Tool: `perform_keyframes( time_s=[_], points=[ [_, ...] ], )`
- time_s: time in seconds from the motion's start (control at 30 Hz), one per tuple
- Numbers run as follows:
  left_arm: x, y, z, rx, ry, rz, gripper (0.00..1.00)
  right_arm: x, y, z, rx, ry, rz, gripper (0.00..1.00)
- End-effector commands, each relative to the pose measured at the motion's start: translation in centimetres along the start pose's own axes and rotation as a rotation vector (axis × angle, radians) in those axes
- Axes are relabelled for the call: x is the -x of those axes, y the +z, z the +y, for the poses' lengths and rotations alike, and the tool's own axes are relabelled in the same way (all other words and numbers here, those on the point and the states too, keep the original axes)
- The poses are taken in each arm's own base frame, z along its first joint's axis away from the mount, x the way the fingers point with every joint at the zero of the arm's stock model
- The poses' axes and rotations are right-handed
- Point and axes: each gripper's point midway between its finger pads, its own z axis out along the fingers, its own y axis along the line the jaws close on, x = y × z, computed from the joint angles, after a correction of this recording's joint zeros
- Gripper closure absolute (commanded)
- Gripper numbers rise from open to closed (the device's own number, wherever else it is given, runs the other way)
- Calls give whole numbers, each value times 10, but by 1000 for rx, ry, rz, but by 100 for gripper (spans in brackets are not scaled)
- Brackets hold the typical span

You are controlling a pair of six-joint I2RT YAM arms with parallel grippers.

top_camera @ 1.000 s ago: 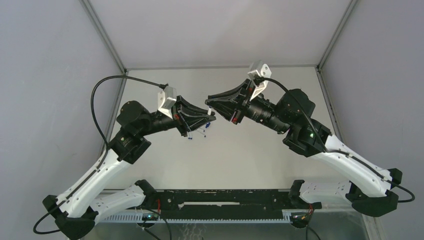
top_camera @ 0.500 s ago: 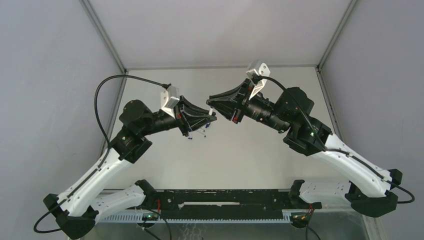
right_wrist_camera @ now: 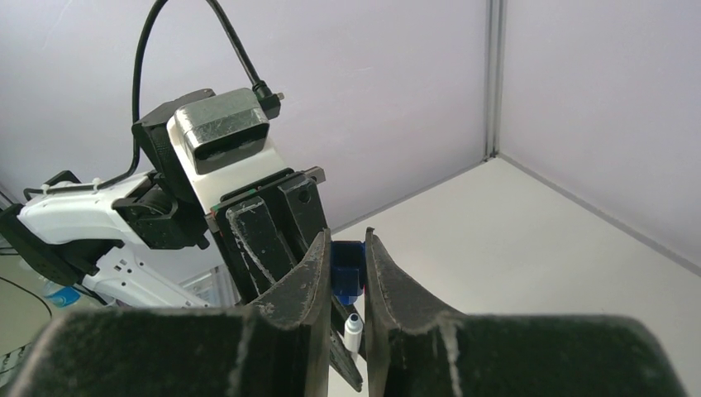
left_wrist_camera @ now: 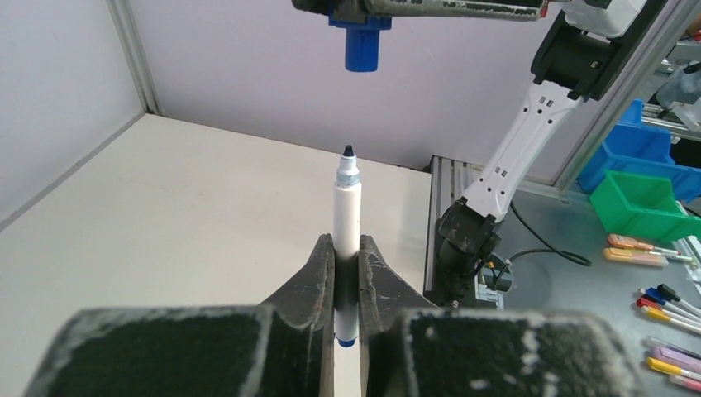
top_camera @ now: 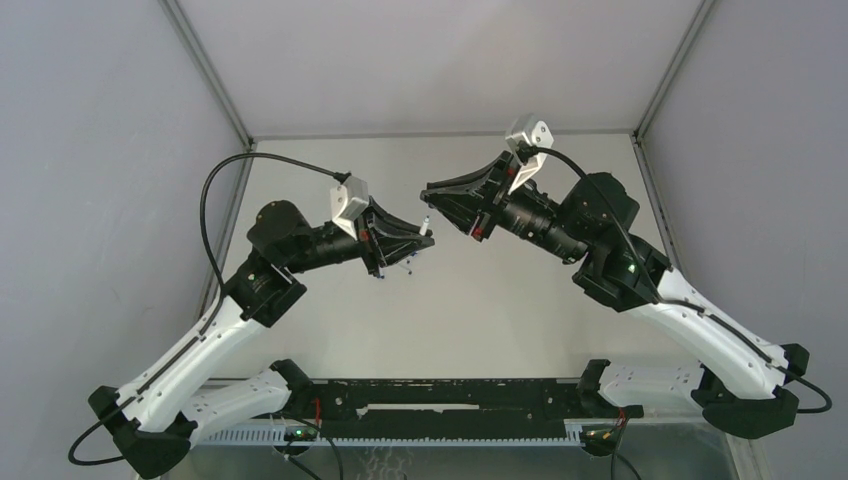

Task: Insert the pens into the pen caps
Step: Remove the pen cap from the pen, then place the pen cap at the center of the board.

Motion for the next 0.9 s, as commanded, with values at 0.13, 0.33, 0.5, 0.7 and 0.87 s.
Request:
perform_keyframes(
  time_s=[0.13, 0.33, 0.5, 0.7, 0.87],
  points=[
    [-8, -6, 7, 50, 20, 0, 100, 8, -8, -14, -58, 29, -20, 100],
    [-12, -31, 44, 309, 4, -26, 100, -53, -21, -91, -359, 74, 156, 100],
    [-22, -69, 85, 546, -61, -59, 100, -159, -22, -133, -449, 126, 498, 100],
    [-34, -99, 110, 703, -43, -59, 100, -295, -19, -163, -482, 189, 864, 100],
    [-41, -107, 115, 742, -17, -55, 100, -357, -18, -179, -522, 209, 989, 100]
  ],
)
